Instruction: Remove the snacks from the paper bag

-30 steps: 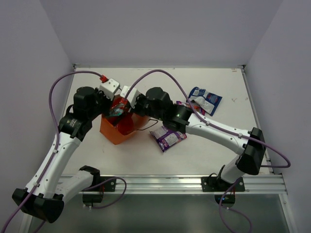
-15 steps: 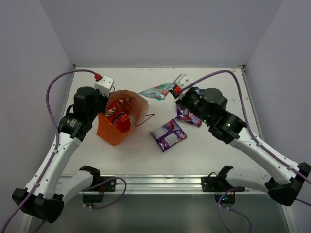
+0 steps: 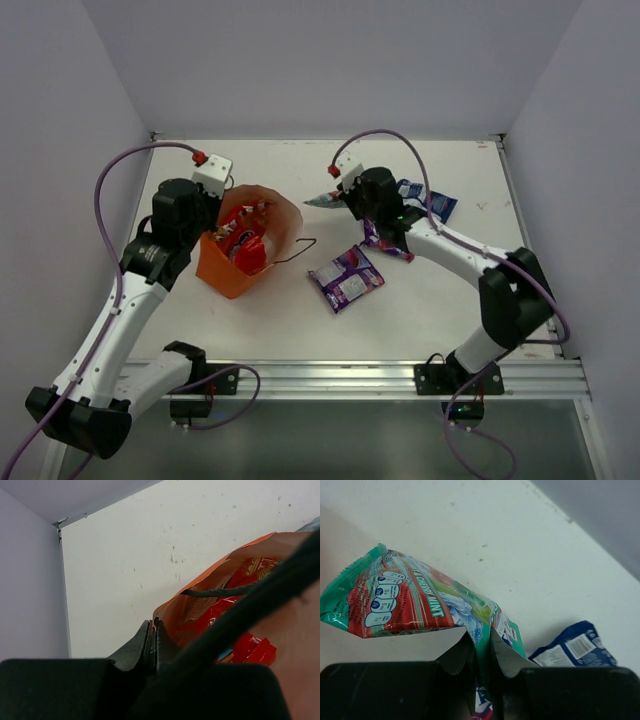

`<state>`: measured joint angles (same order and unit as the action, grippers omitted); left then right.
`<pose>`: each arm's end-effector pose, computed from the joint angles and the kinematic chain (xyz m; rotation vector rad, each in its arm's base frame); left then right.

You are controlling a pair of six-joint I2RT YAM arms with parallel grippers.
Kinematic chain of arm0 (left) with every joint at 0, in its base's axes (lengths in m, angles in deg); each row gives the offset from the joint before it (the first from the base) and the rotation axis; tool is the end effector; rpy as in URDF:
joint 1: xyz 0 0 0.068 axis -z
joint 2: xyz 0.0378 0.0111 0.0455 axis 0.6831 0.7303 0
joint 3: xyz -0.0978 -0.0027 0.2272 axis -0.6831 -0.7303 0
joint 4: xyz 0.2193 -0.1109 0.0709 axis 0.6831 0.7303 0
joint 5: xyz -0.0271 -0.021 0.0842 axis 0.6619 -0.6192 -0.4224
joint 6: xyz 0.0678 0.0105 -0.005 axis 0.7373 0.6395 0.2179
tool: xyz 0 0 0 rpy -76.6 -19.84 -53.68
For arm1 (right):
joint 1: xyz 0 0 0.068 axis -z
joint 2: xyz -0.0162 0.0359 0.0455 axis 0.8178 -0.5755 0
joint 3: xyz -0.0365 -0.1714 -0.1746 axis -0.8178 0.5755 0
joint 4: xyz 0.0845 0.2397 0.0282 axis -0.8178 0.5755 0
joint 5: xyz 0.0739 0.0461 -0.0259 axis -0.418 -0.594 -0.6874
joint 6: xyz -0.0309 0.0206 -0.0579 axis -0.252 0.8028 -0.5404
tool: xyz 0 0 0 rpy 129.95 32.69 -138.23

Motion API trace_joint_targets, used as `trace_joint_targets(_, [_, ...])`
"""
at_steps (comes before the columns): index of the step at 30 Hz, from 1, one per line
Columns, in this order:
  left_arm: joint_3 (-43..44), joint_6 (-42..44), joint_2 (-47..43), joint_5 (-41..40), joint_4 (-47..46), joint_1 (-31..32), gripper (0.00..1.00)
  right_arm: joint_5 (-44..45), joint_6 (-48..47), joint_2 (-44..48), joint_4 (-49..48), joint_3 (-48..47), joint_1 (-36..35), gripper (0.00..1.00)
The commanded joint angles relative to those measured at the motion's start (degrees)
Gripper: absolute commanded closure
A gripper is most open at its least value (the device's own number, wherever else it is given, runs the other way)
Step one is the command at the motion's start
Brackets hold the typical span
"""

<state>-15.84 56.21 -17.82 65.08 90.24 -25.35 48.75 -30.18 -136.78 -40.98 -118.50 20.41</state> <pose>0.2278 -0.0616 0.3368 0.3538 1.9381 0.1039 0.3148 0.2080 0.2489 -0.7653 1.8323 0.0978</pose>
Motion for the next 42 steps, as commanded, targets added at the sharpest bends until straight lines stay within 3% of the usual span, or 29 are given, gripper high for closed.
trace_joint_targets(1, [0.88, 1.47, -2.77, 0.72, -9.93, -0.07, 1.00, -3.04, 2.23, -5.87, -12.24, -4.25, -0.17, 0.91])
trace_joint_targets(4, [0.61, 1.65, -2.95, 1.77, -9.58, -0.07, 1.00, -6.11, 3.99, -9.67, -11.89, -4.70, -0.61, 0.66])
trace_joint_targets(5, [0.35, 1.65, -3.12, 1.95, -9.66, -0.07, 1.00, -7.00, 4.17, -9.76, -10.84, -4.35, -0.78, 0.43])
trace_joint_targets(8, [0.44, 1.73, -3.21, 2.92, -9.75, -0.07, 1.00, -11.56, 3.47, -7.13, -5.68, -3.21, -2.63, 0.29])
trace_joint_targets(11, [0.61, 2.00, -3.12, 4.85, -9.58, -0.07, 1.00, -18.05, 3.82, -1.27, 1.71, -3.91, -3.16, 0.23])
trace_joint_targets(18, [0.35, 3.58, -3.39, 6.96, -8.78, -0.07, 1.00, -30.45, 0.31, 12.29, 16.14, -10.66, -3.25, 0.22])
trace_joint_targets(23, [-0.97, 5.07, -4.62, 13.00, -9.49, -0.07, 1.00, -31.44, -7.77, 14.94, 20.01, -16.37, -8.94, 0.22])
trace_joint_targets(34, [-0.27, 8.06, -4.62, 20.67, -9.23, -0.07, 1.00, -30.30, -15.43, -2.09, 24.15, -25.44, -20.03, 0.31])
trace_joint_targets(42, [-0.70, 7.63, -5.06, 20.41, -9.14, -0.07, 1.00, -24.94, -16.21, -6.77, 18.62, -17.63, -24.16, 0.39])
